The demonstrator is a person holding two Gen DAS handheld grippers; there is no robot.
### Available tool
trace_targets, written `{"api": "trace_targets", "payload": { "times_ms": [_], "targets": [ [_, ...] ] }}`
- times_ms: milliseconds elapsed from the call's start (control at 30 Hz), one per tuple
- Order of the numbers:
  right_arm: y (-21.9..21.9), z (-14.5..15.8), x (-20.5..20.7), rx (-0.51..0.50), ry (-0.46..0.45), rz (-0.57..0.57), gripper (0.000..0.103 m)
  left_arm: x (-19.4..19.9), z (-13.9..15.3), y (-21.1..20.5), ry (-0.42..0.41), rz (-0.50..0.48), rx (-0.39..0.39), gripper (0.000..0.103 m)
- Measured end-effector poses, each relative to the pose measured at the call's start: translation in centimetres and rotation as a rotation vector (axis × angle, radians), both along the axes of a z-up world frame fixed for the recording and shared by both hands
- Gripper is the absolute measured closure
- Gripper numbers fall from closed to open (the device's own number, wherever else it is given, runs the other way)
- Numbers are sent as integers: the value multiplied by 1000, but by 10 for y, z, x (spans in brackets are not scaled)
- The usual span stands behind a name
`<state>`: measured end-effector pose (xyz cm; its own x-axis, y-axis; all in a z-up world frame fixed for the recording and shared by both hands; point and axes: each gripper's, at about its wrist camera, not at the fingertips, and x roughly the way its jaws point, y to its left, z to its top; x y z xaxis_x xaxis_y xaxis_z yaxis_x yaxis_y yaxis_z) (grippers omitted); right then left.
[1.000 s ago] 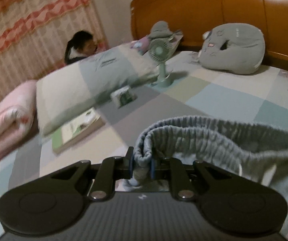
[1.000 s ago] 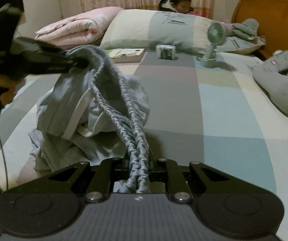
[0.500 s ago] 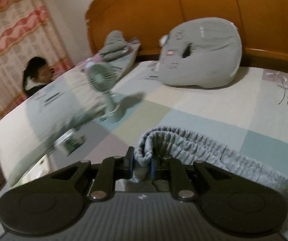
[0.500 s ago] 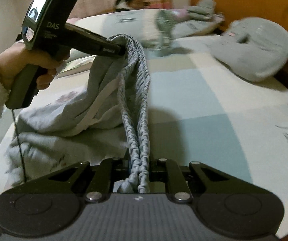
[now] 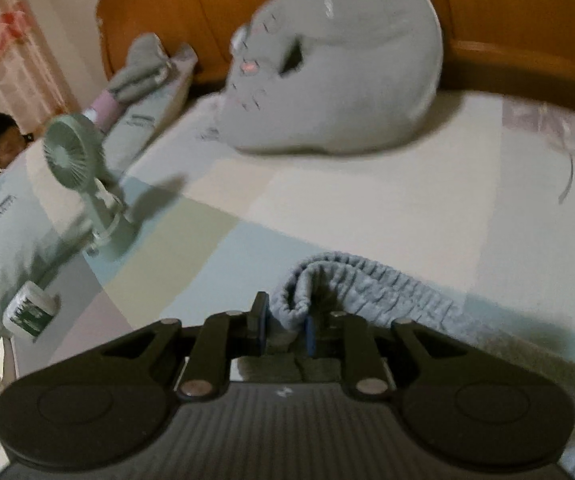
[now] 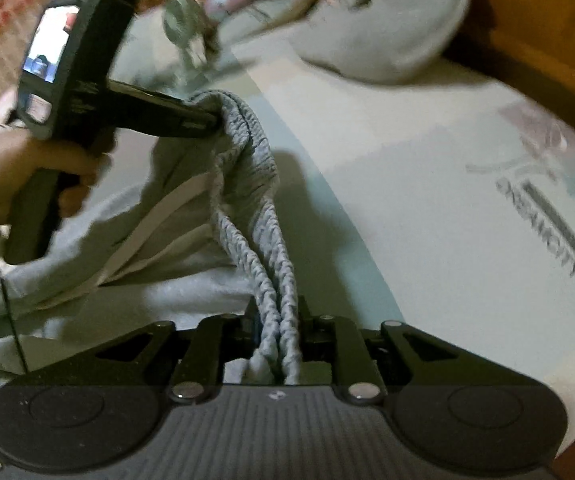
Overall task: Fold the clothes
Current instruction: 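Lift the waistband with both grippers and shake the sweatpants out, then lay the sweatpants flat on the bed and open both grippers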
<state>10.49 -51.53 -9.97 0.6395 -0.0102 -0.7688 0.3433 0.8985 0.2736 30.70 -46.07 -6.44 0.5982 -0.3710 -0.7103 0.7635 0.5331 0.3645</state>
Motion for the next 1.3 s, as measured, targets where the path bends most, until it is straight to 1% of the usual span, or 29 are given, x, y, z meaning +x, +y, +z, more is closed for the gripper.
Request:
{"api": "trace_targets", "payload": {
  "times_ms": [33, 100, 133, 233, 267, 300, 333, 400, 500, 567, 733, 867, 1000, 1133, 1233, 1300],
  "targets": [
    [-1, -1, 0, -5, 3, -4, 70, -2, 4, 5, 0, -3, 0, 80],
    [0, 5, -6, -25, -15, -21, 64, -7, 14, 15, -1, -9, -4, 75],
    [0, 10, -8, -38, -25, -29, 59, -9, 19, 20, -2, -12, -7, 74],
    [2, 29, -15, -60, -65, -43, 50, -19, 45, 45, -9, -14, -35, 73],
    [5, 36, -17, -61, -80, -39, 48, -24, 54, 56, -17, -16, -40, 71],
    [10, 43, -21, -63, -98, -36, 44, -29, 62, 66, -21, -16, -37, 69],
    [18, 47, -23, -61, -107, -21, 39, -35, 67, 80, -22, -17, -30, 67],
    [35, 55, -26, -56, -123, 13, 36, -49, 79, 109, -24, -19, -17, 66],
    [61, 66, -31, -48, -148, 65, 29, -70, 92, 156, -26, -11, 3, 62],
    [81, 70, -34, -38, -156, 101, 28, -84, 96, 191, -21, 14, 18, 58],
    [137, 70, -35, 0, -146, 189, 26, -113, 89, 284, 17, 120, 25, 57],
    [177, 65, -32, 20, -142, 233, 25, -141, 70, 352, 19, 179, 36, 56],
    [212, 62, -33, 48, -125, 252, 25, -161, 47, 409, 59, 253, 9, 56],
    [238, 60, -30, 56, -96, 281, 24, -175, 21, 441, 67, 291, 3, 56],
    [254, 60, -26, 44, -79, 295, 24, -179, 5, 449, 43, 300, -13, 56],
    [260, 62, -27, 36, -78, 296, 24, -178, 0, 449, 12, 305, -30, 56]
  ]
}}
